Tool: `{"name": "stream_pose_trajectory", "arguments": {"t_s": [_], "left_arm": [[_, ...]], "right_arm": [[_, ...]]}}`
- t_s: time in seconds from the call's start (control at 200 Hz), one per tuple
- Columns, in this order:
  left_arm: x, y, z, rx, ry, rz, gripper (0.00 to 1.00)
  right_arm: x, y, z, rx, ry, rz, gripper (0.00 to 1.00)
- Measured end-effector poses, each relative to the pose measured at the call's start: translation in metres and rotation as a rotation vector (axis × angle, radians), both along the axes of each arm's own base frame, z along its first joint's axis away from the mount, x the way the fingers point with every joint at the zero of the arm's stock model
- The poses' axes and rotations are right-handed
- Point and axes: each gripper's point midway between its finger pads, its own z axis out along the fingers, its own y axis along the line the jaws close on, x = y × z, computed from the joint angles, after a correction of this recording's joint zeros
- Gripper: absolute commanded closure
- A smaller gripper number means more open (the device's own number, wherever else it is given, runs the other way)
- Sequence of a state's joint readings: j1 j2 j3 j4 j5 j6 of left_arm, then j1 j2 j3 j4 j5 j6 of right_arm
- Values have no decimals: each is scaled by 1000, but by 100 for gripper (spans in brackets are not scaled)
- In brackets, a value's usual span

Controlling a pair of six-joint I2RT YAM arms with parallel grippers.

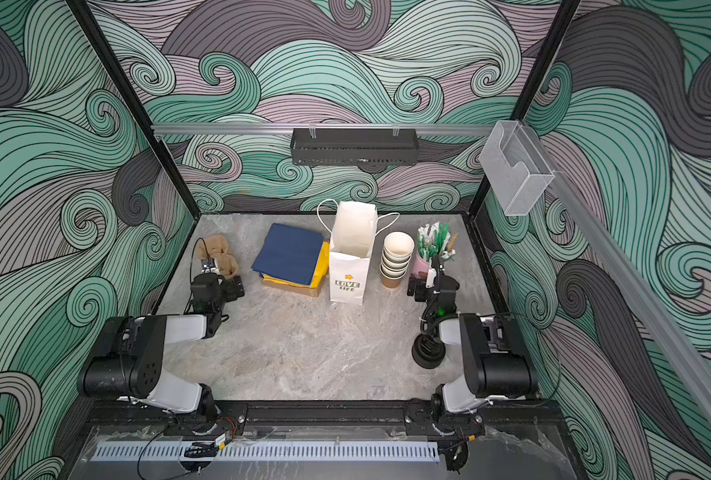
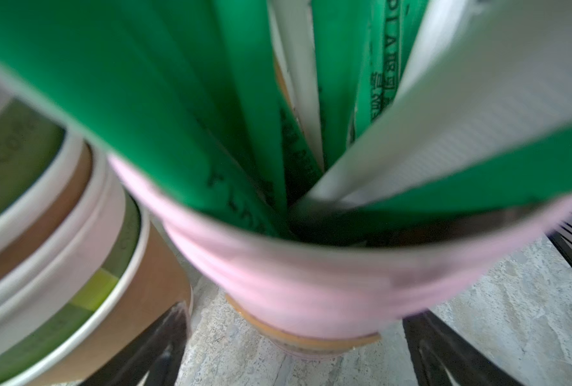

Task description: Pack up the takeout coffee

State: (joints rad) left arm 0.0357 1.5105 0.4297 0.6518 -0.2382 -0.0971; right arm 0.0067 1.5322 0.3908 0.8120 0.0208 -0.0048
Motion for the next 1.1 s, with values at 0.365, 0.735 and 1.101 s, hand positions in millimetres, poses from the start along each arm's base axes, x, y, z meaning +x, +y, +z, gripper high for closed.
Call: {"name": "stream_pose_trajectory", "arguments": {"t_s": [0.365,0.735,1.101], "left_arm": [[0,0,0,0,0,1,1],[0,0,0,1,0,0,2],[-5,3,13,6,-2,18,2]], "right_arm": [[0,0,0,0,-1,1,1],[0,0,0,0,-1,1,1],[-3,4,13,4,-15,23,1]]}}
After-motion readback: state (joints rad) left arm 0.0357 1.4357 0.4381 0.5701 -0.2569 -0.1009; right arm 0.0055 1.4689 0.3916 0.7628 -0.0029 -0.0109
